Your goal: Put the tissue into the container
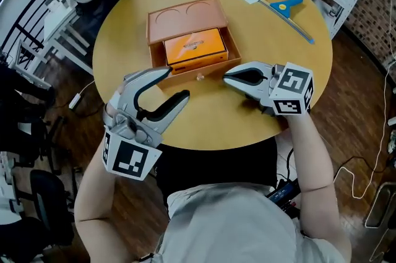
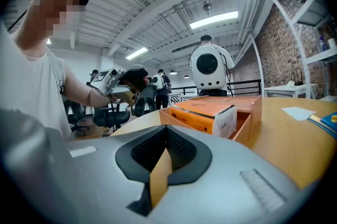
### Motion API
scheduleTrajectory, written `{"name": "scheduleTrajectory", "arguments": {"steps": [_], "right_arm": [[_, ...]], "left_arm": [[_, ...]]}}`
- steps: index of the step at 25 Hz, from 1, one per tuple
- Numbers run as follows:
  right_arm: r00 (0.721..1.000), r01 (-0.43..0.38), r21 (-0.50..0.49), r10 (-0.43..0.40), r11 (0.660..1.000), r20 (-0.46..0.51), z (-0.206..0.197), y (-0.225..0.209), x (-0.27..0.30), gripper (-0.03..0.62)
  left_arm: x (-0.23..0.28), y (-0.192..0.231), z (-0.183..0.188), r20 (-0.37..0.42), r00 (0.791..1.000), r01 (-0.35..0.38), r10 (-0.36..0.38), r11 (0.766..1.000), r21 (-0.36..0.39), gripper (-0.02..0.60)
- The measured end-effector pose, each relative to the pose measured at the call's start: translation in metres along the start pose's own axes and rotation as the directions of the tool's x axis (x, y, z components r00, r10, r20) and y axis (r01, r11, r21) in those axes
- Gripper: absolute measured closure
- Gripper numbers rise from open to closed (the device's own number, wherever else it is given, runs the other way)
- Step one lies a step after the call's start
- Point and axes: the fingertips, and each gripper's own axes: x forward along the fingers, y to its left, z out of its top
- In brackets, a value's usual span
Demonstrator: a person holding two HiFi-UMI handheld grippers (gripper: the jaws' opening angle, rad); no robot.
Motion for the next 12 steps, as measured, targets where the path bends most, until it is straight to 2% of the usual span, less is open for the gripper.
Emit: {"name": "scheduleTrajectory", "arguments": {"steps": [1,2,3,4,5,7,9,10,12], "right_arm": [[1.000,0.000,0.000,0.000,1.000,0.002,0.000,0.000,0.000,0.591],[1.000,-0.001,0.000,0.001,1.000,0.004,0.001,0.000,0.000,0.591],[1.000,-0.001,-0.001,0.001,1.000,0.007,0.001,0.001,0.000,0.591],[1.000,-0.002,-0.001,0.002,1.000,0.011,0.001,0.001,0.000,0.591],[1.000,-0.002,-0.002,0.002,1.000,0.014,0.001,0.001,-0.001,0.591],[1.000,-0.001,-0.003,0.001,1.000,0.016,0.001,0.001,-0.001,0.591],[1.000,0.000,-0.006,0.000,1.000,0.017,0.000,0.000,-0.001,0.591],[1.000,0.001,-0.007,-0.001,1.000,0.020,0.001,0.000,-0.001,0.591],[1.000,-0.004,-0.009,0.005,1.000,0.028,0.002,0.003,-0.001,0.591]], "left_arm": [[0.000,-0.006,0.001,0.014,1.000,-0.025,0.027,0.991,-0.133,0.370],[0.001,-0.011,-0.004,0.009,0.999,-0.046,0.051,0.956,-0.290,0.394],[0.003,-0.014,-0.010,0.002,0.997,-0.065,0.073,0.897,-0.438,0.408],[0.006,-0.014,-0.015,0.009,0.995,-0.079,0.100,0.831,-0.551,0.410],[0.010,-0.010,-0.017,0.028,0.990,-0.090,0.137,0.773,-0.628,0.410],[0.014,0.000,-0.025,0.038,0.977,-0.118,0.209,0.682,-0.722,0.416],[0.016,0.006,-0.039,0.017,0.967,-0.146,0.253,0.613,-0.776,0.438],[0.017,0.007,-0.046,0.008,0.964,-0.154,0.264,0.586,-0.796,0.443],[0.018,0.008,-0.057,-0.008,0.963,-0.161,0.271,0.550,-0.819,0.463]]}}
